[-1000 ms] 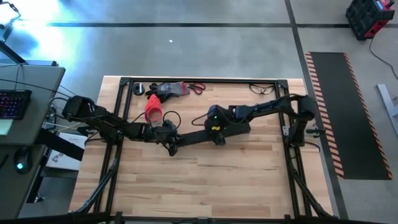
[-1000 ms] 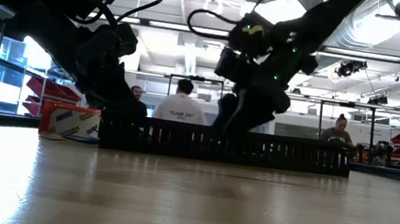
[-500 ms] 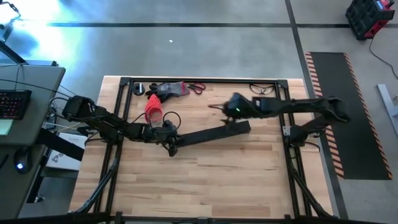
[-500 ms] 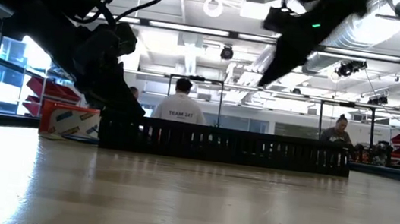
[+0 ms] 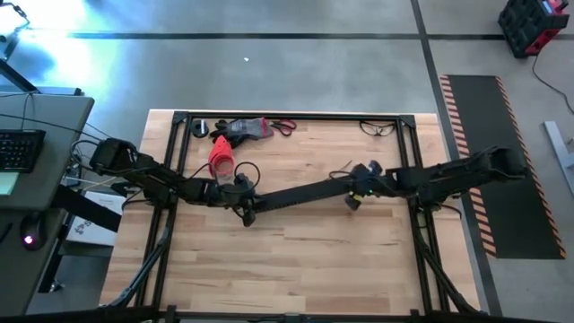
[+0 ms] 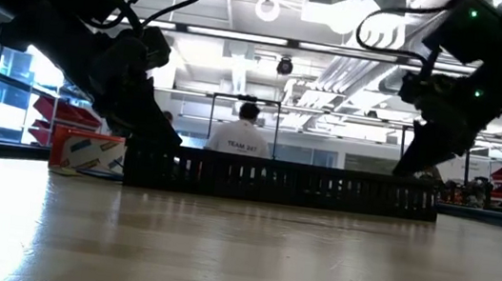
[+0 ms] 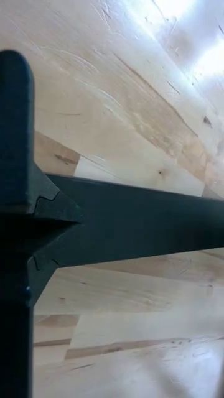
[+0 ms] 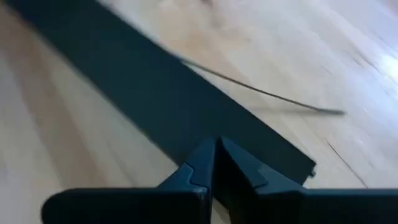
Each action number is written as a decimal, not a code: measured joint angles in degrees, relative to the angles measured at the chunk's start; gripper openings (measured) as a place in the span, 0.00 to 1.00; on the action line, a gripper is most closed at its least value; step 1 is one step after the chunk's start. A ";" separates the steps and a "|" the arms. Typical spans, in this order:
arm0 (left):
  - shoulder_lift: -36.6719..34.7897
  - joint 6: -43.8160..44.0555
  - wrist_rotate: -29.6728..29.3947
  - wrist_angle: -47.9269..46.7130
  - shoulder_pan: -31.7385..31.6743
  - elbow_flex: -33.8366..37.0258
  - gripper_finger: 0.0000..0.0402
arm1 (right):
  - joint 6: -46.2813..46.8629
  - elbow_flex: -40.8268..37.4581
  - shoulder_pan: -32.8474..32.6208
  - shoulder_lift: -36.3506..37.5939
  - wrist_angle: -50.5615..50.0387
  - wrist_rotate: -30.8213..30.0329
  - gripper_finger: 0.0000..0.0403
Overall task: Ziptie cables
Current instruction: Close the black cable duct
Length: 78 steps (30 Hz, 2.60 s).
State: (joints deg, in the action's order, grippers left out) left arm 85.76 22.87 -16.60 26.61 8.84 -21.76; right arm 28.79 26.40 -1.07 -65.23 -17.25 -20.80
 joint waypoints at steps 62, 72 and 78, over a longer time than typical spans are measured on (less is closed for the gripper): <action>-29.72 30.86 -6.41 -48.77 4.28 0.54 0.00 | 34.02 2.43 -14.00 -0.94 -22.82 -4.06 0.00; -20.16 33.29 -11.95 -23.90 5.84 6.36 0.00 | 29.15 -1.65 -13.94 -0.94 -8.30 -4.00 0.00; -17.08 32.32 -13.63 -20.23 5.81 5.74 0.00 | 28.67 -1.67 -13.94 -0.94 -8.64 -3.98 0.00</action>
State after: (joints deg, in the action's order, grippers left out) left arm 68.68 55.19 -30.23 6.38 14.66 -16.02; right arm 57.46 24.73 -15.00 -66.17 -25.89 -24.77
